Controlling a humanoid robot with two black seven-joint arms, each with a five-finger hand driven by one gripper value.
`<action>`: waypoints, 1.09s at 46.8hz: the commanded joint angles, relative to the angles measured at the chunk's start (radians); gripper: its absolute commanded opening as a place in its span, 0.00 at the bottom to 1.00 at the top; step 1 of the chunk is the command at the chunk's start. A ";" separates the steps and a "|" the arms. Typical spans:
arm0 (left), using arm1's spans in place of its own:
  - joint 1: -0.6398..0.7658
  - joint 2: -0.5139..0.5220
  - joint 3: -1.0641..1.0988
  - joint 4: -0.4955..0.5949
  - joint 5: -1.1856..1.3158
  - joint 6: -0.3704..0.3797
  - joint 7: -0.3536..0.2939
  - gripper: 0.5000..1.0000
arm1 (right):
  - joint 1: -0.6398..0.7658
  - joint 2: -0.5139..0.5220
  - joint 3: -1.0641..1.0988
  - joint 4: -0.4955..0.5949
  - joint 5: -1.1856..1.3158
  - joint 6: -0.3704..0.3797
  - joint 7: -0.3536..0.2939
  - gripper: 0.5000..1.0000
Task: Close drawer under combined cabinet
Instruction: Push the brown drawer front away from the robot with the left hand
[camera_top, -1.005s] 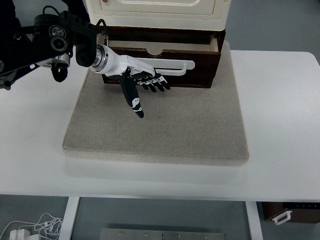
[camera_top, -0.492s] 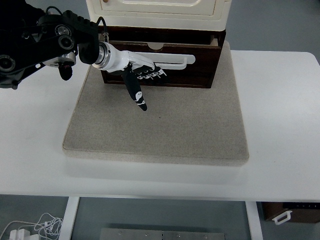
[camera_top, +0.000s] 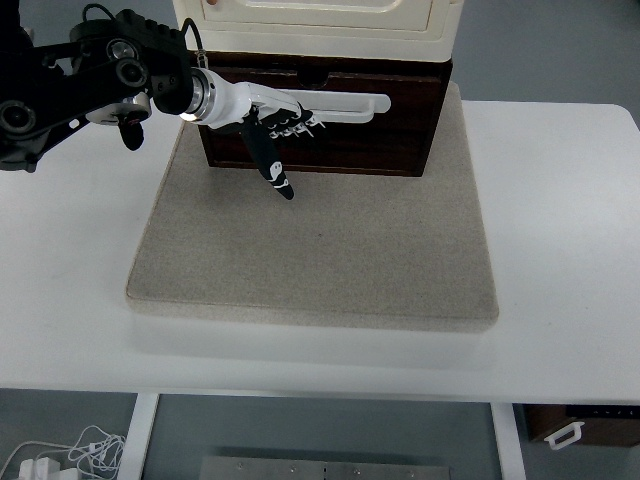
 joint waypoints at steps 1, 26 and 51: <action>-0.001 -0.002 0.000 0.000 -0.001 0.012 0.000 1.00 | 0.000 0.000 0.000 0.001 0.000 0.000 0.000 0.90; -0.001 -0.021 -0.001 0.031 -0.001 0.017 -0.006 1.00 | 0.000 0.000 0.000 0.000 0.000 0.000 0.000 0.90; -0.001 -0.019 -0.001 0.049 -0.001 0.017 -0.009 1.00 | 0.000 0.000 0.000 0.000 0.000 0.000 0.000 0.90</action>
